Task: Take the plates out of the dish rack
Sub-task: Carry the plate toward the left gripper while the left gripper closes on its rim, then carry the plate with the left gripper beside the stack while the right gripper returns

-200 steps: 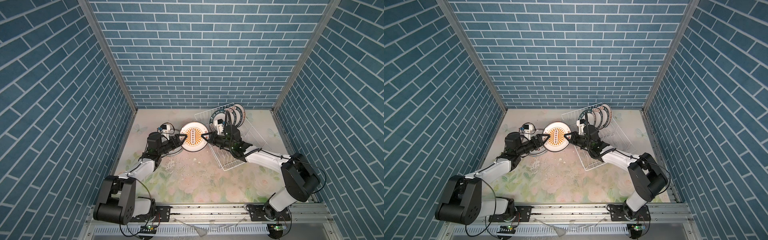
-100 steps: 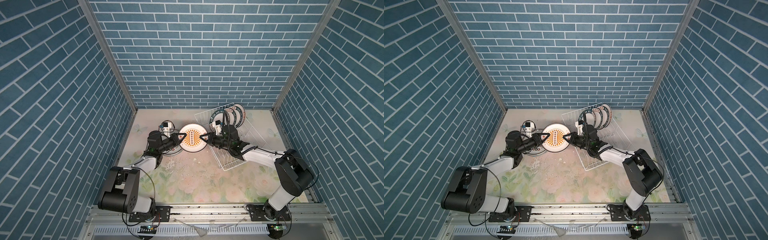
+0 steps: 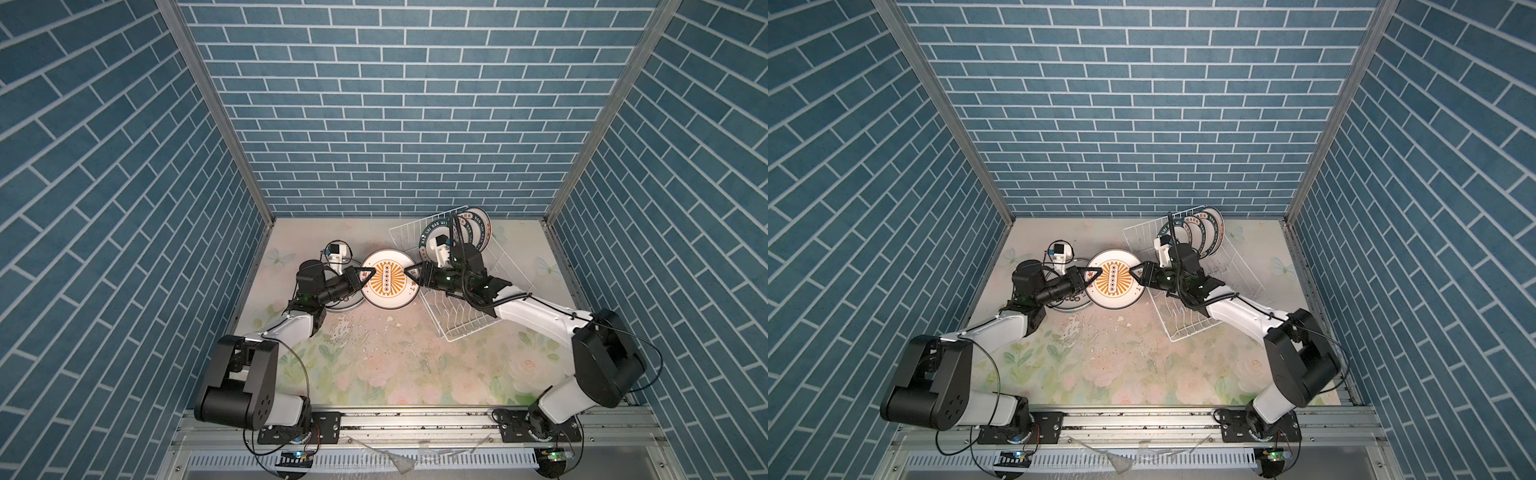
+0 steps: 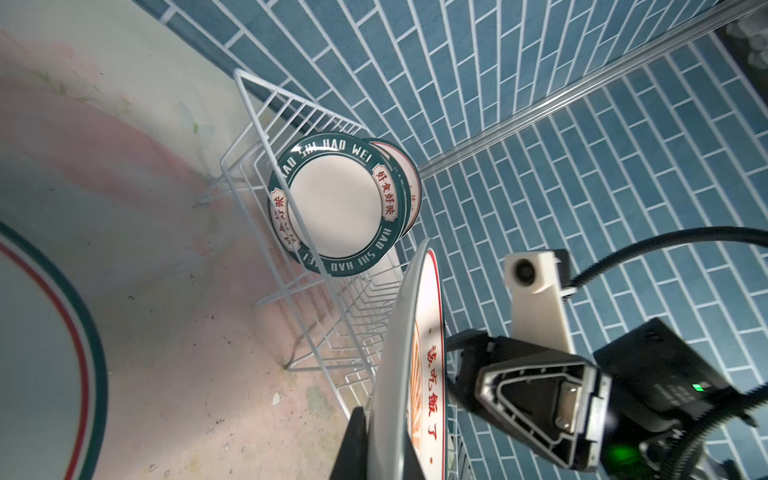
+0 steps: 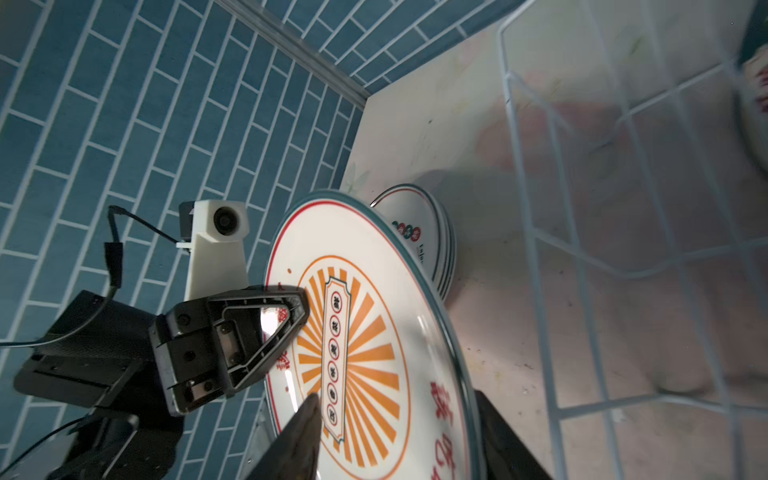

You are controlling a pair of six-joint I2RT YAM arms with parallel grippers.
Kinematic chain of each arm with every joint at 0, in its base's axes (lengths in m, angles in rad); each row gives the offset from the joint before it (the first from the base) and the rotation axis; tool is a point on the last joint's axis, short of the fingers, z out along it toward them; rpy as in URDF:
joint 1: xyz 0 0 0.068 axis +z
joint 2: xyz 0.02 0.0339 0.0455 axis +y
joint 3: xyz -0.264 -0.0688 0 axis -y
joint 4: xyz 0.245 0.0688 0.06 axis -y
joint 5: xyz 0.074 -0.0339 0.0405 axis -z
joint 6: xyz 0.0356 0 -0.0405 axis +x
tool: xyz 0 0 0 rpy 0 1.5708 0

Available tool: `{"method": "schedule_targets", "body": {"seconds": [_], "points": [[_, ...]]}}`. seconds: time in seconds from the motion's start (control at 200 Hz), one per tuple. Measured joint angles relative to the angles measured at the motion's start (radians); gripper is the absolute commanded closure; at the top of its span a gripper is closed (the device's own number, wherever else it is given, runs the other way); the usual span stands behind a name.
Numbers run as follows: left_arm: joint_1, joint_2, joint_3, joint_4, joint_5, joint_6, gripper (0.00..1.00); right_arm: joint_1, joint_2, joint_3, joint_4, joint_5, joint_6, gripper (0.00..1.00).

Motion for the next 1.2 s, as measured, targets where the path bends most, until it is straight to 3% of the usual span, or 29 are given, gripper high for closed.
{"method": "schedule_targets", "body": {"seconds": [0.255, 0.52, 0.79, 1.0, 1.2], "points": [[-0.01, -0.142, 0.055, -0.339, -0.091, 0.145, 1.0, -0.069, -0.214, 0.055, -0.222, 0.249, -0.2, 0.37], [-0.014, -0.241, 0.056, -0.61, -0.132, 0.245, 1.0, -0.13, -0.233, 0.106, -0.383, 0.395, -0.307, 0.35], [-0.039, -0.264, 0.035, -0.795, -0.175, 0.316, 1.0, -0.177, -0.172, 0.169, -0.463, 0.446, -0.373, 0.35], [-0.144, -0.22, 0.033, -0.839, -0.232, 0.365, 1.0, -0.225, -0.096, 0.229, -0.507, 0.449, -0.406, 0.34], [-0.159, -0.164, 0.03, -0.839, -0.267, 0.39, 1.0, -0.243, -0.038, 0.271, -0.52, 0.459, -0.435, 0.34]]}}
